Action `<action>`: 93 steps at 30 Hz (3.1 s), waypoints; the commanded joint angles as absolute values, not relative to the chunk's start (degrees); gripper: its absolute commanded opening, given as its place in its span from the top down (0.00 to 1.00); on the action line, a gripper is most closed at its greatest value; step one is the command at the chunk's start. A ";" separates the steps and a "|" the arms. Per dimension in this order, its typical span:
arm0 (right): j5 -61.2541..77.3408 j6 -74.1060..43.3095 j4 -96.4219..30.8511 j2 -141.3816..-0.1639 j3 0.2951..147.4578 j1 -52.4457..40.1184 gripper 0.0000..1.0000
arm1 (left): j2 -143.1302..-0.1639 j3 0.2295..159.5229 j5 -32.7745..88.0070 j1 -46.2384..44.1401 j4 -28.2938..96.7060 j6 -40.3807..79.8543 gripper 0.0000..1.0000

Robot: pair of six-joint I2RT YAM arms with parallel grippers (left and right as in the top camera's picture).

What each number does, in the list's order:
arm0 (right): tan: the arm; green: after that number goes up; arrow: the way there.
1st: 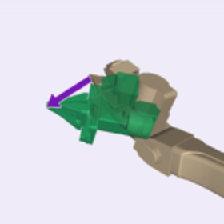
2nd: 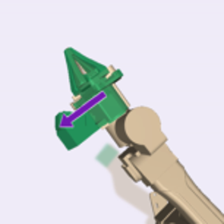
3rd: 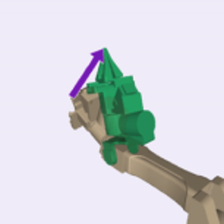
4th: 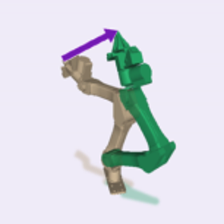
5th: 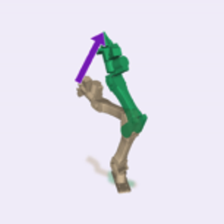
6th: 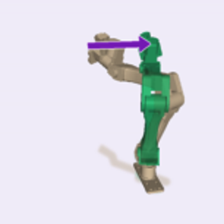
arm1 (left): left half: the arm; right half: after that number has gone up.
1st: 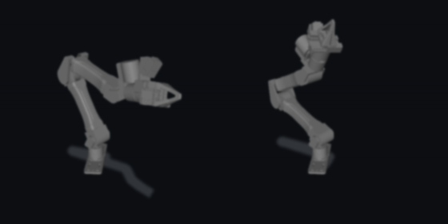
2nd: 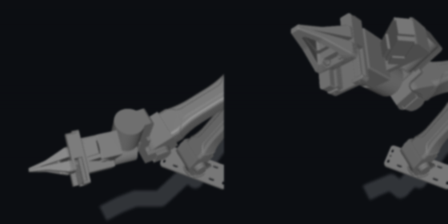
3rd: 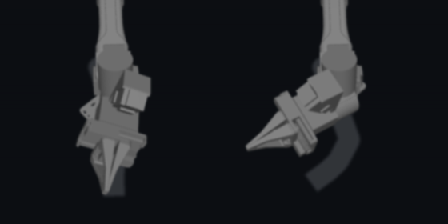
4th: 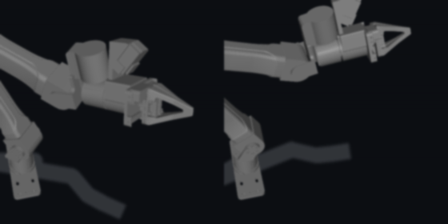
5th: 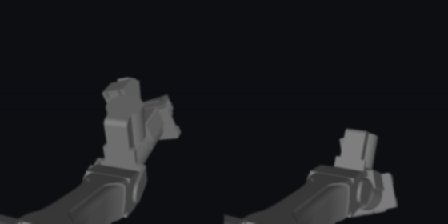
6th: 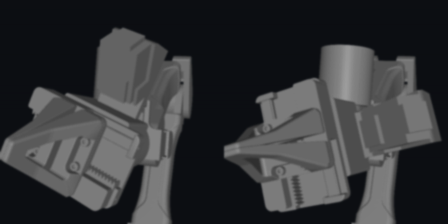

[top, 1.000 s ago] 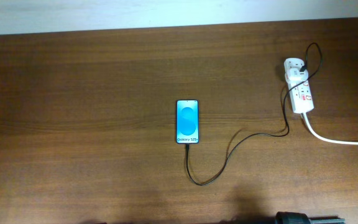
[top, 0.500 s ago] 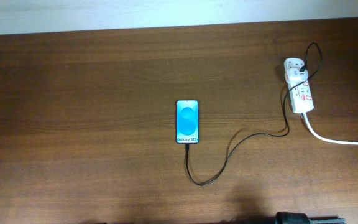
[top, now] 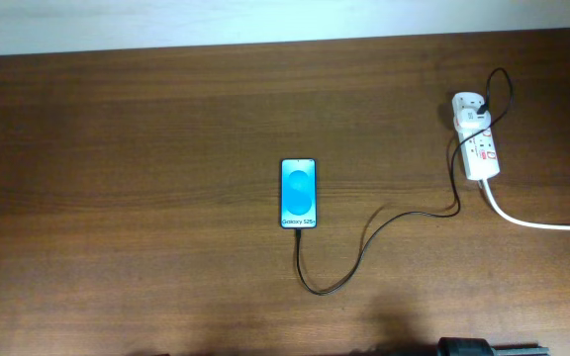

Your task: Plug charger to phone and switch on socket

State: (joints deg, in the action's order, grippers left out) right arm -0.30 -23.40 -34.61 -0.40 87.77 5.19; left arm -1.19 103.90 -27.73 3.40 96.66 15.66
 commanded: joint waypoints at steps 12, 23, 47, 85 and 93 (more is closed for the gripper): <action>-0.49 -24.47 -20.84 -0.38 27.79 4.56 0.02 | -0.45 103.98 -27.92 3.44 96.71 15.81 0.01; -0.23 -24.49 7.79 -0.38 5.10 4.56 0.02 | -0.45 103.98 -27.92 3.42 96.71 15.81 0.01; -2.00 -30.92 -4.54 -0.73 0.32 4.56 0.02 | -0.47 103.98 -27.92 3.44 96.71 15.81 0.01; 0.80 -3.40 -4.56 -0.36 0.32 4.51 0.02 | -0.45 71.99 -15.57 3.11 74.00 15.09 0.01; 0.80 -3.40 -4.56 -0.36 0.32 4.51 0.02 | -0.34 27.40 -2.74 3.11 29.39 11.79 0.01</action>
